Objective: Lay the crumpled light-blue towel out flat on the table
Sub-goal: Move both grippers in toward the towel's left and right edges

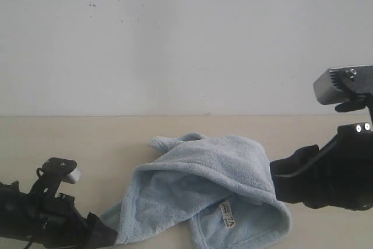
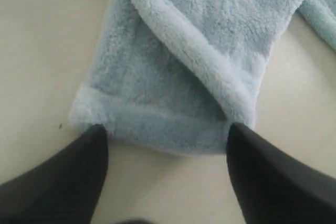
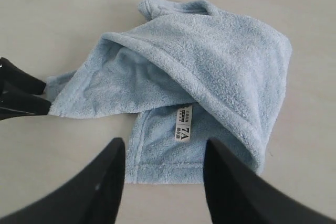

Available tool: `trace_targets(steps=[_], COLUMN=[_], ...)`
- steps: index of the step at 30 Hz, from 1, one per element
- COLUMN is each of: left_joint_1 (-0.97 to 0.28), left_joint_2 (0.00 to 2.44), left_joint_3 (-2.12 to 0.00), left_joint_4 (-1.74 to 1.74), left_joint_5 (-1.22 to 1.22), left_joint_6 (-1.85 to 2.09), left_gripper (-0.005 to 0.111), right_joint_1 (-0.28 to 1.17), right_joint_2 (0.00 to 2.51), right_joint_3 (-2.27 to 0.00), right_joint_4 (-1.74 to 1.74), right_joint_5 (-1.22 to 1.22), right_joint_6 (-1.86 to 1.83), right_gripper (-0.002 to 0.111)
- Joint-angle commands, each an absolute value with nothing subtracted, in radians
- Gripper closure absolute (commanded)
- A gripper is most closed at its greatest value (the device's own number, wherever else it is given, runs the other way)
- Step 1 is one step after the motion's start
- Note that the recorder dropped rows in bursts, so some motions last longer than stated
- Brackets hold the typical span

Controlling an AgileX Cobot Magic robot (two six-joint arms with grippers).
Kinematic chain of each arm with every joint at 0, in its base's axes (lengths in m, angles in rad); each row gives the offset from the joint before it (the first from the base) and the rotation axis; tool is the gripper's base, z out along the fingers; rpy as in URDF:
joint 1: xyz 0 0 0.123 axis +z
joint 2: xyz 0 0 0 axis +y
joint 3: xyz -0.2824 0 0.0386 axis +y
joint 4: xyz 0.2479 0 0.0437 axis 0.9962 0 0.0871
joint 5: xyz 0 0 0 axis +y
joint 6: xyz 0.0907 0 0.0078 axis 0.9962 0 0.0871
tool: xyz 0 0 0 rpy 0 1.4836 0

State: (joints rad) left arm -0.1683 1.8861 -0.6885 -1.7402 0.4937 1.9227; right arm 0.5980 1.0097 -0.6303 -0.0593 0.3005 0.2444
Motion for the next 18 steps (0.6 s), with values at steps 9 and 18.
trace_targets(steps=[9,18], left_joint_1=[-0.175,-0.173], left_joint_2=[1.977,1.947], left_joint_3=[-0.730,-0.628], left_joint_4=[-1.744,-1.559], left_joint_5=[0.485,0.555], left_joint_6=[1.855,1.576], left_gripper=[0.097,0.103], right_joint_1=[0.599,0.599], right_joint_2=[1.011,1.011], right_joint_3=[-0.638,-0.638], right_joint_4=[-0.056,-0.056], right_joint_5=[0.306,0.321], right_joint_6=[0.214,0.212], right_gripper=[0.062,0.062])
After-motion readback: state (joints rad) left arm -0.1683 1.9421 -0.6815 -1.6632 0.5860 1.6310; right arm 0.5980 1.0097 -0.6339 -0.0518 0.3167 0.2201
